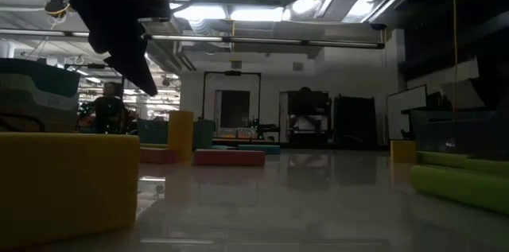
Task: Sort blocks
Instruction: Put the blue block into the blue bin
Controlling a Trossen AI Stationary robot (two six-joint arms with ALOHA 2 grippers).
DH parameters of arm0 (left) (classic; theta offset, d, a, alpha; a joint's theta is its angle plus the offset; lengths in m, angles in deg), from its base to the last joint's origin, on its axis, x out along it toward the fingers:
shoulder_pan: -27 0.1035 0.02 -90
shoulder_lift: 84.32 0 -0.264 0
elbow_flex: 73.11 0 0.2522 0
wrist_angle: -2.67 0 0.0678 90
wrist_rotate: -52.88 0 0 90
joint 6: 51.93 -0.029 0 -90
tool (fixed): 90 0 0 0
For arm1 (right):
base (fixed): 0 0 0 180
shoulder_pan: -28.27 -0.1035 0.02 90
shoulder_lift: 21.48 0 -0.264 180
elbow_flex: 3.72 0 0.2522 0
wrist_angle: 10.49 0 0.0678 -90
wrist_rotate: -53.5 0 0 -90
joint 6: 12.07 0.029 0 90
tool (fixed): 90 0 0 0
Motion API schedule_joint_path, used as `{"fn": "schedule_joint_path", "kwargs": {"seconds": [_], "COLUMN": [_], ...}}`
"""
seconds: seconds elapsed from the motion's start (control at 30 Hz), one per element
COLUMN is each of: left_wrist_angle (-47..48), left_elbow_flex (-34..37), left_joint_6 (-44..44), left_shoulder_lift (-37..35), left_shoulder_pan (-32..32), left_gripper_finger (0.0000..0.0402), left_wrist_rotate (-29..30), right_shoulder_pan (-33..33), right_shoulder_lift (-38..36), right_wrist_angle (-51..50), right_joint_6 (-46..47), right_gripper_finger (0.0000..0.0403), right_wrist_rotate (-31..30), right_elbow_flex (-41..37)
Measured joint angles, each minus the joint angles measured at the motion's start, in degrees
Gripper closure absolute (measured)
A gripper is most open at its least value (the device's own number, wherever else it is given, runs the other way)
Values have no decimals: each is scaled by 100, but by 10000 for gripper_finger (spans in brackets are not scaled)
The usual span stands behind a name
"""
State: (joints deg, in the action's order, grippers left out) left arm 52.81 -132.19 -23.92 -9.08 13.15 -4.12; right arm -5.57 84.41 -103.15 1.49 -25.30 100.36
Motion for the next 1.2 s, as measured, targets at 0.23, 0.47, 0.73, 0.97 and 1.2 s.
{"fn": "schedule_joint_path", "kwargs": {"seconds": [0.23,0.47,0.73,0.97,1.2], "left_wrist_angle": [1,2,9,16,12], "left_elbow_flex": [0,0,-2,-4,-4], "left_joint_6": [45,68,70,72,-47], "left_shoulder_lift": [-2,-2,-2,-2,-2], "left_shoulder_pan": [57,57,57,57,57], "left_gripper_finger": [215,215,215,215,215], "left_wrist_rotate": [-105,-107,-107,-105,-102], "right_shoulder_pan": [-785,-982,-979,-1011,-1192], "right_shoulder_lift": [0,0,73,173,201], "right_wrist_angle": [-255,-318,-360,-310,-192], "right_joint_6": [748,758,1608,1782,1985], "right_gripper_finger": [288,288,287,284,283], "right_wrist_rotate": [-333,-692,-672,-401,-307], "right_elbow_flex": [-4,-4,-4,-4,-4]}}
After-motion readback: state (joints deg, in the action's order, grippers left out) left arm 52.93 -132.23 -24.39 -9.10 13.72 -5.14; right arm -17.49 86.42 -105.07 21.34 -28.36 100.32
